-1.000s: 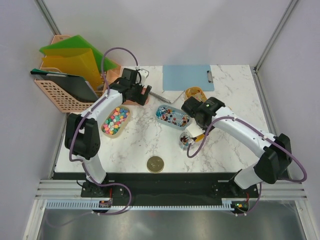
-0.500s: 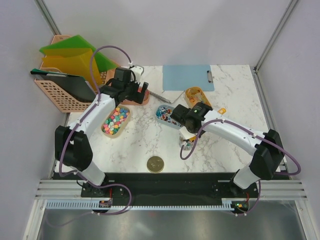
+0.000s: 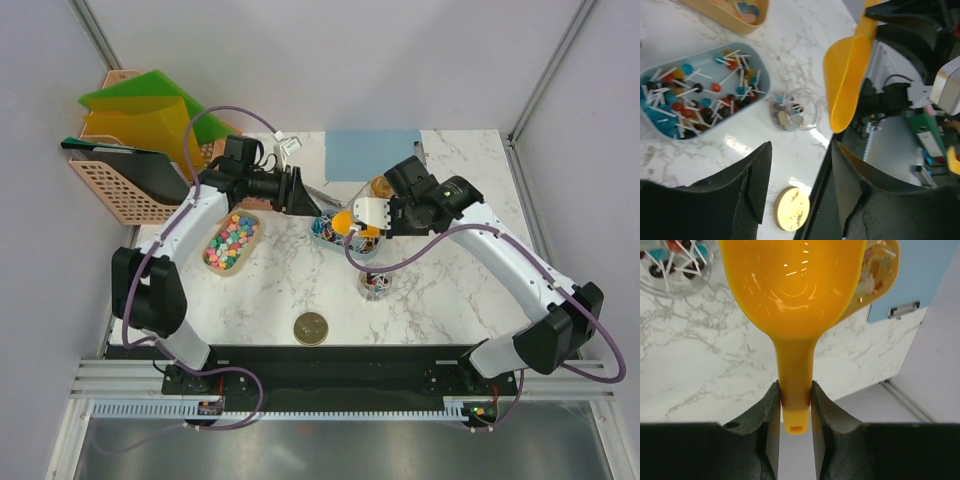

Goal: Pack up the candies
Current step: Place the fake candies in the packing bottle, then adjust the spatula.

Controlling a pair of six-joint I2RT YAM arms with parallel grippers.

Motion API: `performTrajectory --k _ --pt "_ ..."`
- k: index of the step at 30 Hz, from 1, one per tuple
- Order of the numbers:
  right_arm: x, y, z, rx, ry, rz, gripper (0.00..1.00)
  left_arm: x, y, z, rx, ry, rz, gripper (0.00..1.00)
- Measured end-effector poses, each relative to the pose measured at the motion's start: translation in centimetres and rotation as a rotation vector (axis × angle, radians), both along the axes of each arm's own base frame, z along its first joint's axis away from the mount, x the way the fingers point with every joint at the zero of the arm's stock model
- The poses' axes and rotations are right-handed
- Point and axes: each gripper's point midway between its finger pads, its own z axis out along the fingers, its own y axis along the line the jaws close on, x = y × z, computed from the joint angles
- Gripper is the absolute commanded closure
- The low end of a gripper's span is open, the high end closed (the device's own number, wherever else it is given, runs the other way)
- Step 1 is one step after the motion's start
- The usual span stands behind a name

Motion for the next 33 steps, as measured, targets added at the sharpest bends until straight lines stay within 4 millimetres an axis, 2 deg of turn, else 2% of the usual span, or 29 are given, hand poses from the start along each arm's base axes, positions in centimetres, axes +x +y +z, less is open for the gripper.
performTrajectory --k 5,13,14,16,18,23,26,27,29,30,31,32,33 --pt "0.3 2.6 -1.4 0.116 0.023 0.049 1.0 -1.4 -1.0 0.4 -0.101 0.124 -0.088 0.4" --pt "2.3 4.7 -2.8 0.157 0.02 0.056 1.0 -1.1 -1.7 0.0 -0.149 0.189 -0.112 0.45" --pt "2.5 4.9 -2.9 0.159 0.019 0.057 1.0 -1.0 -1.7 0.0 -0.15 0.188 -0.112 0.48" --pt "2.8 5.0 -3.0 0.163 0.013 0.058 1.0 -0.8 -1.8 0.1 -0.155 0.178 -0.112 0.63" --pt "2.9 5.1 -2.6 0.168 0.007 0.057 1.0 -0.7 -1.8 0.1 -0.156 0.177 -0.11 0.72" --pt "3.4 5.7 -1.6 0.203 -0.018 0.055 1.0 -0.3 -1.9 -0.3 -0.156 0.176 -0.109 0.76" --pt "3.3 5.8 -1.7 0.21 -0.011 0.052 1.0 -0.2 -1.9 -0.5 -0.154 0.182 -0.105 0.93" --pt "3.2 5.8 -1.6 0.214 -0.01 0.054 0.94 -0.2 -1.9 -0.7 -0.15 0.182 -0.101 0.98" --pt "2.8 5.8 -1.2 0.23 -0.013 0.062 0.72 -0.1 -1.9 -1.0 -0.148 0.188 -0.101 0.98" --pt "2.4 5.7 -1.0 0.251 -0.015 0.069 0.44 -0.2 -1.9 -1.1 -0.155 0.196 -0.11 0.98" --pt "1.8 5.7 -0.8 0.282 -0.018 0.076 0.3 -0.5 -1.9 -1.1 -0.17 0.207 -0.131 0.98" --pt "1.3 5.6 -0.3 0.323 -0.035 0.088 0.11 -1.1 -2.0 -0.9 -0.201 0.225 -0.172 0.98" --pt "0.2 5.4 0.1 0.382 -0.043 0.108 0.08 -2.0 -2.0 -0.7 -0.232 0.248 -0.214 0.98"
